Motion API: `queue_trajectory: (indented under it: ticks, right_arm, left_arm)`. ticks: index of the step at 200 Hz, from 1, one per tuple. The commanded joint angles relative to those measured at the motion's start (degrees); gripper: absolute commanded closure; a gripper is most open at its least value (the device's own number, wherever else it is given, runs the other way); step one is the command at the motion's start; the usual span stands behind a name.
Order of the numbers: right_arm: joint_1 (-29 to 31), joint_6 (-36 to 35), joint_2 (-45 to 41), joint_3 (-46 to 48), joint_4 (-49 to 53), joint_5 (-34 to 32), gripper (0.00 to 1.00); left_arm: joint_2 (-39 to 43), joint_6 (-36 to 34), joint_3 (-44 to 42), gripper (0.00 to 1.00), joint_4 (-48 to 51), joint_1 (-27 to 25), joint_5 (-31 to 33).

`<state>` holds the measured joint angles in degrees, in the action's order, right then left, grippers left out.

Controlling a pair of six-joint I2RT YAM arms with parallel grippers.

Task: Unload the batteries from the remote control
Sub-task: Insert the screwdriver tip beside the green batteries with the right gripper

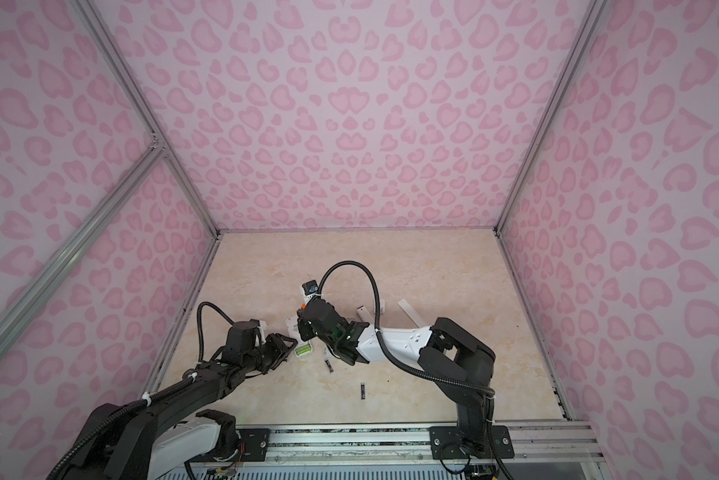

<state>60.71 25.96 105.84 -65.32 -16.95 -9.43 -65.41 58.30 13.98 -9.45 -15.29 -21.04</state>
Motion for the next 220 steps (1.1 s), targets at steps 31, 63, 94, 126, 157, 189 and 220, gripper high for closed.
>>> queue_trajectory:
  ticks: [31, 63, 94, 126, 157, 189, 220]
  right_arm:
    - [-0.4, 0.6, -0.4, 1.0, -0.5, -2.2, 1.0]
    - [-0.8, 0.7, -0.9, 1.4, -0.3, -3.1, 1.0]
    - [-1.0, 0.0, -1.0, 1.6, -0.5, -4.0, 1.0]
    - [-1.1, -1.4, -1.1, 1.8, -0.8, -4.2, 1.0]
    - [-1.4, -2.6, -1.0, 2.2, -1.9, -4.3, 1.0]
    - [-2.2, -2.9, -0.9, 2.1, -1.7, -4.1, 1.0]
    - [-2.7, -3.2, -0.4, 2.0, -2.1, -2.8, 1.0]
  left_arm:
    - [-5.6, 0.3, 3.0, 0.61, -6.3, -2.7, -2.5]
    - [-6.2, 0.0, 4.2, 0.61, -5.9, -2.9, -2.4]
    - [-6.0, -0.2, 4.3, 0.59, -5.2, -2.9, -2.2]
    - [-6.6, -0.6, 4.2, 0.58, -4.8, -2.9, -1.9]
    - [-7.4, -0.7, 4.1, 0.58, -4.9, -2.9, -1.8]
    - [-9.0, -1.5, 4.1, 0.58, -4.7, -2.9, -1.8]
    - [-10.1, -1.8, 4.2, 0.58, -4.7, -2.9, -2.1]
